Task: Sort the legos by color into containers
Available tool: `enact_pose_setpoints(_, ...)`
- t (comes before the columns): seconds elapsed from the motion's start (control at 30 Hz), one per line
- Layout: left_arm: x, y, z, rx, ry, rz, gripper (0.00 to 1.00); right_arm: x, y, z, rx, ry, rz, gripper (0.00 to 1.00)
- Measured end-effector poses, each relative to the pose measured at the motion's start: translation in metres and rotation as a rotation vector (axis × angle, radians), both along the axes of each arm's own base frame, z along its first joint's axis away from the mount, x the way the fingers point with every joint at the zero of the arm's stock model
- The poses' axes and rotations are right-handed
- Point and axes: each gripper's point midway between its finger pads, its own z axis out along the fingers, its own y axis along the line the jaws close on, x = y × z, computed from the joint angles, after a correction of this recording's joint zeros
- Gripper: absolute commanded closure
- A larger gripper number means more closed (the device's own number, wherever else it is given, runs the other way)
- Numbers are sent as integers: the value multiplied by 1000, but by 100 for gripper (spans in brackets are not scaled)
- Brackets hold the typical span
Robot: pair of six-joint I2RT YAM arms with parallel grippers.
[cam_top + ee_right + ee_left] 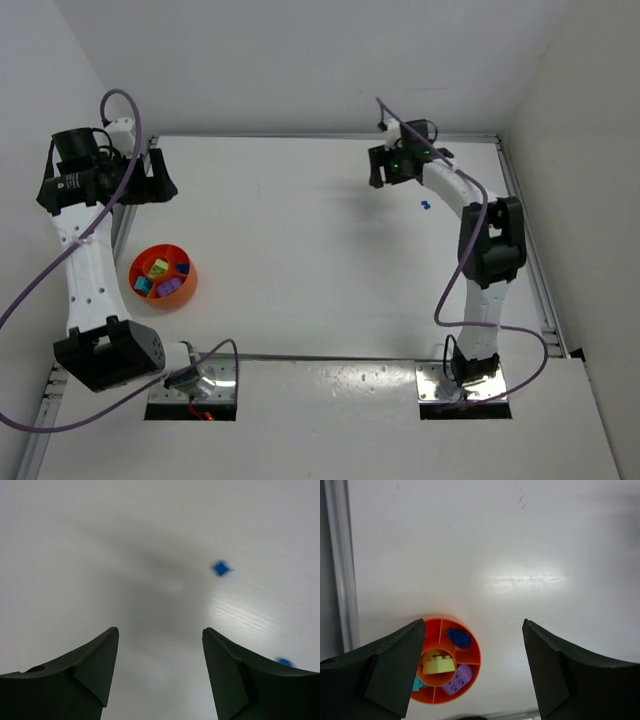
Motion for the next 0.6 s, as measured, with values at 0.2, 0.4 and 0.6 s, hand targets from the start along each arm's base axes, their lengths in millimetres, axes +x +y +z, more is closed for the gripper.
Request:
enact_pose_setpoints(0.2,11,-23,35,19,-128,-94,15,46,-133,6,-137,-53,-248,37)
enact_pose_setpoints(0.4,22,-31,2,-50,-44,-117,15,93,-224,9,-185,-106,-417,37)
enact_pose_setpoints(0.6,26,-34,-4,-60,-33,-127,15,140,-252,-16,-175,-114,-523,37)
